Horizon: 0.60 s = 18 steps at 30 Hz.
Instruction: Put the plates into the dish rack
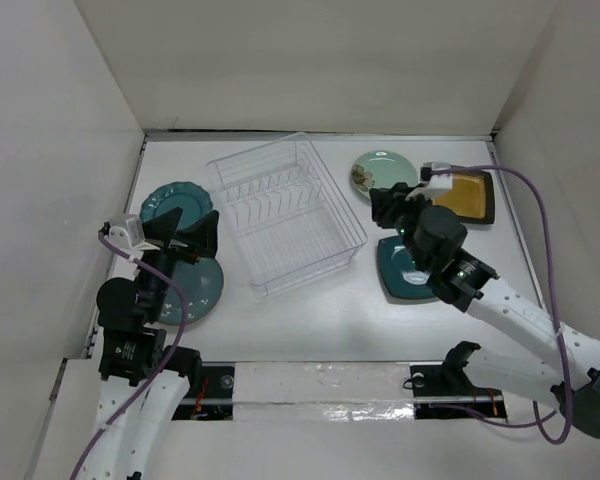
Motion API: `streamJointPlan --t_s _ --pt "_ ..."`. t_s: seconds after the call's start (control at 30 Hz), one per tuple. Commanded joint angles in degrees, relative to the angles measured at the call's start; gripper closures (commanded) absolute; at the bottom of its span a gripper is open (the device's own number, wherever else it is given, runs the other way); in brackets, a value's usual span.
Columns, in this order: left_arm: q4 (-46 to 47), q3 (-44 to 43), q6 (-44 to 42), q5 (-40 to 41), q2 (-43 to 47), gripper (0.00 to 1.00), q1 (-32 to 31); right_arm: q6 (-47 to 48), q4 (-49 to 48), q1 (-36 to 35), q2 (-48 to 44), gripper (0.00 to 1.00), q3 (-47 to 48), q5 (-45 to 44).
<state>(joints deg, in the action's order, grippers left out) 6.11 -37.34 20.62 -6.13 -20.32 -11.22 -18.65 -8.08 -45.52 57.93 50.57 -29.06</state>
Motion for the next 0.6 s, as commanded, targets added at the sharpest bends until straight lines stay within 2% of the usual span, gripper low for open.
streamJointPlan --t_s 0.0,0.07,0.23,0.33,0.37,0.43,0.47,0.57 --pt "2.68 -0.10 -0.67 -2.04 -0.42 0.08 -0.47 -4.11 1.74 6.74 -3.34 0.64 -3.01 7.25" --pt "2.24 -0.10 -1.11 -2.13 -0.69 0.08 -1.60 -5.16 1.92 10.34 -4.58 0.58 -5.03 10.14" --pt "2.59 1.74 -0.85 -3.27 -0.42 0.07 -1.61 -9.11 0.00 22.55 -4.23 0.60 -8.37 20.78" --pt "2.59 2.27 -0.85 -3.62 -0.78 0.07 -2.13 -10.34 -1.93 27.47 -3.18 0.86 -9.60 23.95" --pt "2.85 2.71 -0.85 -3.89 -0.69 0.07 -2.14 -10.70 -2.64 28.63 -1.87 1.00 -9.70 25.44" --pt "3.56 3.24 -0.85 -4.50 -0.16 0.10 -2.14 -11.31 -3.70 31.44 0.50 1.00 -8.65 26.59" --pt "3.56 3.24 -0.76 -4.68 -0.25 0.13 -2.14 -11.32 -3.96 32.06 0.52 1.00 -8.12 26.25" --pt "3.04 3.24 -1.55 -5.03 -0.60 0.36 -2.75 -11.49 -5.01 34.43 4.20 1.00 -6.10 23.80"
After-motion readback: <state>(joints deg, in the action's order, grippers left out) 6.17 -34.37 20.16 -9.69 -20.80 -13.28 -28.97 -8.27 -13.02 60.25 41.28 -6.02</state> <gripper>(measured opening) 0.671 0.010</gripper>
